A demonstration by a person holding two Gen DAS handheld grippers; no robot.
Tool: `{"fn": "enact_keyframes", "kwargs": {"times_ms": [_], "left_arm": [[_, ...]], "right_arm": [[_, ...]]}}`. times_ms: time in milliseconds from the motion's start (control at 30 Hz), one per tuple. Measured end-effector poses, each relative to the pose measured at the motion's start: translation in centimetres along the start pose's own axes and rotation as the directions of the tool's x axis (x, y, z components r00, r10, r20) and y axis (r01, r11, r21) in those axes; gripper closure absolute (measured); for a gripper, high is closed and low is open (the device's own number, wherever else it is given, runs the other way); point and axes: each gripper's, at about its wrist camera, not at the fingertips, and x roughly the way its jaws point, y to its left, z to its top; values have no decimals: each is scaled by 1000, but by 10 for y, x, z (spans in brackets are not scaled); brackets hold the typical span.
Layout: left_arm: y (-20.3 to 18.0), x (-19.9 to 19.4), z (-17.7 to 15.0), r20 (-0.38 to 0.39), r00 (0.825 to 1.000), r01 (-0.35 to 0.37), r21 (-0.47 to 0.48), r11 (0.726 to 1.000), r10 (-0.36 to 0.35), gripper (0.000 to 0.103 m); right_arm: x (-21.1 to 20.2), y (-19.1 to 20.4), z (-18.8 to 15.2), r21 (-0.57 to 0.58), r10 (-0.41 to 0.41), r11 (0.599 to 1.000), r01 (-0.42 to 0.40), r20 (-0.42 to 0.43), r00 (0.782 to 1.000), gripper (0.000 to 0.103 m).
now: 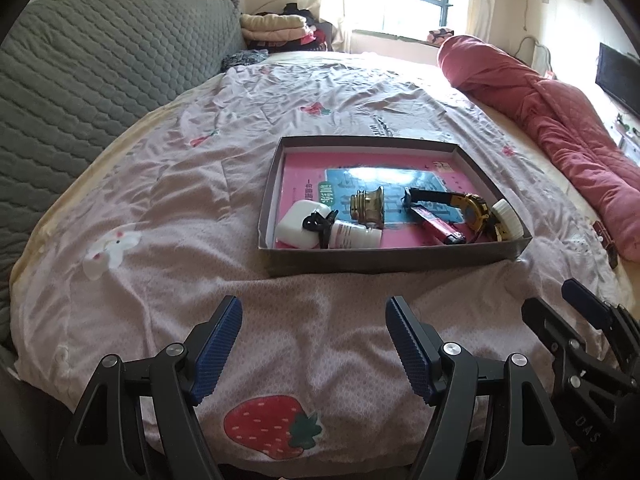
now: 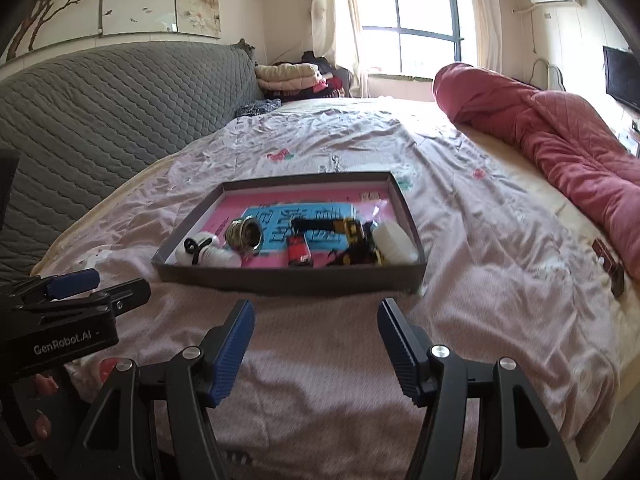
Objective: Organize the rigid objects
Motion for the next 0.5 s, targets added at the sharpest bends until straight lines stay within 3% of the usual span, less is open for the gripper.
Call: {"fn": "enact_keyframes", "kwargs": {"times_ms": [500], "left_arm": [[-4,11,-23,-61,998,20,10,1000,-19,27]], "right_arm": [[-6,6,-16,-23,-38,999,37,-28,999,40]]}}
